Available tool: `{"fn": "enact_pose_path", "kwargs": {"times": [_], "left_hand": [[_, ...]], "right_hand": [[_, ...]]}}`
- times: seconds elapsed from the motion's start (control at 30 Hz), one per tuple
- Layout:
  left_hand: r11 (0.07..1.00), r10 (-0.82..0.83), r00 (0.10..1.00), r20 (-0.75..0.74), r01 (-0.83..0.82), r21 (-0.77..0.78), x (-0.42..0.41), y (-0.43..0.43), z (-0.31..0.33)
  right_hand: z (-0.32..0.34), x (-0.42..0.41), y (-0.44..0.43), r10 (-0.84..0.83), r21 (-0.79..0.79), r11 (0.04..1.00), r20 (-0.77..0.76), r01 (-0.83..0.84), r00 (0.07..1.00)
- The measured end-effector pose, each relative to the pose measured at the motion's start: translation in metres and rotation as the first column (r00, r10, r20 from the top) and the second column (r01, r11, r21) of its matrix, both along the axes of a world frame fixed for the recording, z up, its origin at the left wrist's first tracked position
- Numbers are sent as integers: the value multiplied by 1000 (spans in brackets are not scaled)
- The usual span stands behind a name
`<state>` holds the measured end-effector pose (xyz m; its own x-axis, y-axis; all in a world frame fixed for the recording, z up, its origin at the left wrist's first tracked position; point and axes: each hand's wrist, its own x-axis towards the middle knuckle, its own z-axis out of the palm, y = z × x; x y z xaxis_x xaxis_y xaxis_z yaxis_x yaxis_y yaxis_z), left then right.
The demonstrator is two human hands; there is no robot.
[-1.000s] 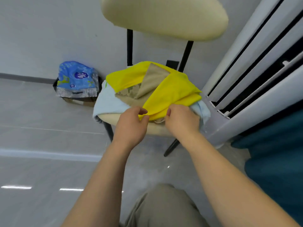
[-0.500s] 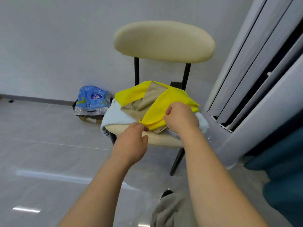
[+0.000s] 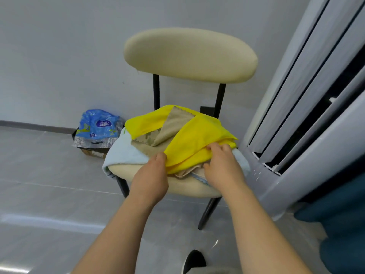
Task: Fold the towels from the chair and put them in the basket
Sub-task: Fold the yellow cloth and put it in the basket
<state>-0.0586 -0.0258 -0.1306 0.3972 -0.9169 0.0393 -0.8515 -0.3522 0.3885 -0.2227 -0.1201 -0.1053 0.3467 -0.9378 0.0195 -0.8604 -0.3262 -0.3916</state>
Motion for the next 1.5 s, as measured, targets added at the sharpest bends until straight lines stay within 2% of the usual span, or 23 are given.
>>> {"fn": "enact_pose_path", "kwargs": {"times": [0.1, 0.2, 0.33, 0.4, 0.43, 0.47, 0.53, 0.57, 0.63, 0.73, 0.8, 0.93, 1.0, 1.1, 1.23, 1.3, 1.4, 1.5], "left_hand": [[998, 45, 999, 15, -44, -46, 5, -7, -6], [975, 111, 994, -18, -112, -193, 2, -14, 3], [885, 182, 965, -187, -243, -397, -13, -20, 39], [861, 69, 923, -378, -246, -444, -27, -17, 61], [859, -19, 857, -516, -250, -447, -36, -15, 71], [856, -110, 746, -657, -265, -444, -44, -13, 81], [849, -285, 419, -862, -306, -430, -56, -10, 93], [853, -339, 282, -897, -309, -420, -59, -10, 96], [840, -443, 113, -889, -296, -456, -63, -7, 101], [830, -500, -40, -865, -309, -465, -60, 2, 114], [832, -505, -108, -856, -324, -450, -54, 11, 128], [788, -588, -192, -786, -355, -503, -40, 32, 154], [769, -621, -242, -745, -373, -519, -33, 43, 163], [742, -646, -262, -717, -435, -509, -18, 57, 169], [708, -651, -234, -722, -531, -466, 5, 76, 167], [690, -641, -202, -740, -574, -440, 16, 86, 163], [654, -578, -100, -810, -650, -387, 28, 99, 157], [636, -528, 23, -849, -652, -413, 35, 110, 157]], "right_hand": [[-1, 4, -2, -16, 3, 1000, -9, 16, 1000], [-2, 4, -2, -33, -1, 999, 9, 33, 999], [-1, 5, 2, -50, -1, 999, 21, 50, 999], [-1, 6, 5, -63, -4, 998, 54, 63, 997], [-1, 6, 7, -72, -2, 997, 79, 73, 994], [-1, 7, 8, -80, 3, 997, 109, 80, 991], [1, 9, 11, -101, 46, 994, 167, 95, 981], [4, 10, 12, -116, 80, 992, 189, 103, 975], [9, 14, 16, -127, 78, 991, 230, 112, 965], [16, 18, 20, -179, 69, 984, 347, 165, 921], [20, 20, 26, -185, 15, 980, 449, 199, 874], [34, 24, 37, -44, -181, 955, 696, 234, 716], [43, 25, 44, 58, -284, 924, 765, 255, 642], [54, 29, 60, 178, -365, 899, 811, 243, 557], [55, 34, 71, 321, -476, 868, 756, 142, 570], [55, 36, 77, 366, -476, 877, 752, 67, 548], [56, 38, 84, 357, -433, 901, 776, 28, 519], [60, 41, 93, 309, -326, 944, 827, -47, 469]]}}
